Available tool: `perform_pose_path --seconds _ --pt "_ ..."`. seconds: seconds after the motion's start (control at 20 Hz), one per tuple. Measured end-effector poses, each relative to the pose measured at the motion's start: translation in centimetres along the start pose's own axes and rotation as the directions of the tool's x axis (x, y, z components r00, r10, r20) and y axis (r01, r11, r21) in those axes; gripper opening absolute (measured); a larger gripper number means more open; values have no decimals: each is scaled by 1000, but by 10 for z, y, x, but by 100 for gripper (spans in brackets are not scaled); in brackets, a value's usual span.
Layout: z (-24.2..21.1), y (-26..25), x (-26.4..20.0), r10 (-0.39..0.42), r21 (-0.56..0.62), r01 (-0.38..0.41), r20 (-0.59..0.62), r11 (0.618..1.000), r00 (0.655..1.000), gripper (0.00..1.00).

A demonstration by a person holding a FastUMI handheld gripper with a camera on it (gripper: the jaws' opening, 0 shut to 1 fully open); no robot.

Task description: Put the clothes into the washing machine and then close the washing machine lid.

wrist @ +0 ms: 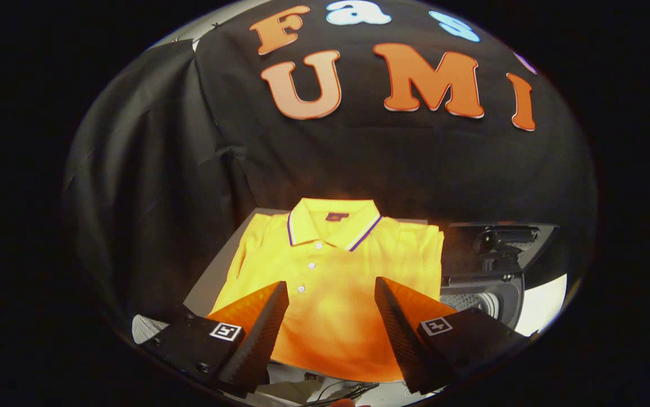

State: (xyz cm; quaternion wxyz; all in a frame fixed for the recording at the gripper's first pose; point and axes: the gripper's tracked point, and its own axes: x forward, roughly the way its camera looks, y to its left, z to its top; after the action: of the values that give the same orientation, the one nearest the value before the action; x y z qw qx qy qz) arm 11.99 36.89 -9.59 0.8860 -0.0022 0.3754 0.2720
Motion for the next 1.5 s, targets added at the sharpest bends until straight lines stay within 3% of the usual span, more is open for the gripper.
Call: perform_pose_path --seconds 0.3,0.45,0.5,0.75,1.15,1.25,1.35,1.45,1.5 --pt "-16 -9 48 -37 58 47 -160 997 986 99" --pt "-37 -1 61 -4 110 32 -249 993 969 99" --pt "-28 -2 63 -22 87 41 -212 995 977 100" --pt "-38 7 69 -114 -100 88 -293 991 949 100" --pt "-35 5 69 -69 -142 10 -415 990 907 98" --pt "-36 5 68 -53 -159 -18 -431 987 901 91" --pt "-38 8 70 -34 -178 -51 -439 983 898 78" --pt "-41 22 70 47 -141 -119 -434 983 900 64" --pt "-36 22 73 55 -126 -117 -413 985 909 29"
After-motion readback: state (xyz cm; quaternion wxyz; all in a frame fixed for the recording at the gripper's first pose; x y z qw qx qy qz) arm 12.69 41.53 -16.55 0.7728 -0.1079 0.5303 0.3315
